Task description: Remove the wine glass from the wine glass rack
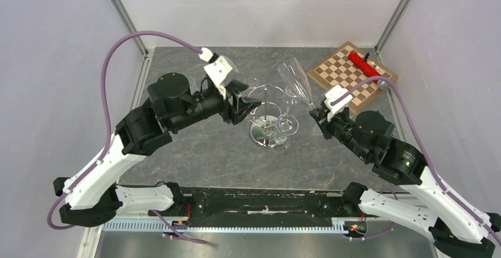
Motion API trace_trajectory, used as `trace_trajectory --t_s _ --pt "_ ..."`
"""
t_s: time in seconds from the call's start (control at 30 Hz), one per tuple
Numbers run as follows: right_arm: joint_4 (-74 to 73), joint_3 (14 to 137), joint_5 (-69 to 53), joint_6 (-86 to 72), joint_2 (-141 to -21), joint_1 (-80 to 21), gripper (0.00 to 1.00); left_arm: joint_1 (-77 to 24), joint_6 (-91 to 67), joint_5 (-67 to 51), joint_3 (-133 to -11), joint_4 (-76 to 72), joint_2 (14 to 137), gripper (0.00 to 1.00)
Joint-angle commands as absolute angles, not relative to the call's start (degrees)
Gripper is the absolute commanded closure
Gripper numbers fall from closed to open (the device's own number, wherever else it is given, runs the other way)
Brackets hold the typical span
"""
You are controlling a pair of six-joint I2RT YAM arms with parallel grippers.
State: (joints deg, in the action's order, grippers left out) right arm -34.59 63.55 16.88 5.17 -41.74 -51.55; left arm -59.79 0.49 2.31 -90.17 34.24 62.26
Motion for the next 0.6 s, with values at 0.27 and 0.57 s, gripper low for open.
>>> trace_trajectory --t_s 0.27,0.57 --pt "-20.98 55.78 19.86 32.98 -36.44 -51.42 1.0 -41.36 -20.04 -20.52 -94.8 33.08 67.46 0.38" --pt "-19.6 54.74 14.65 42.06 -37.71 -51.46 1.0 -28.43 -37.55 -37.65 -87.23 21.42 69.01 0.42"
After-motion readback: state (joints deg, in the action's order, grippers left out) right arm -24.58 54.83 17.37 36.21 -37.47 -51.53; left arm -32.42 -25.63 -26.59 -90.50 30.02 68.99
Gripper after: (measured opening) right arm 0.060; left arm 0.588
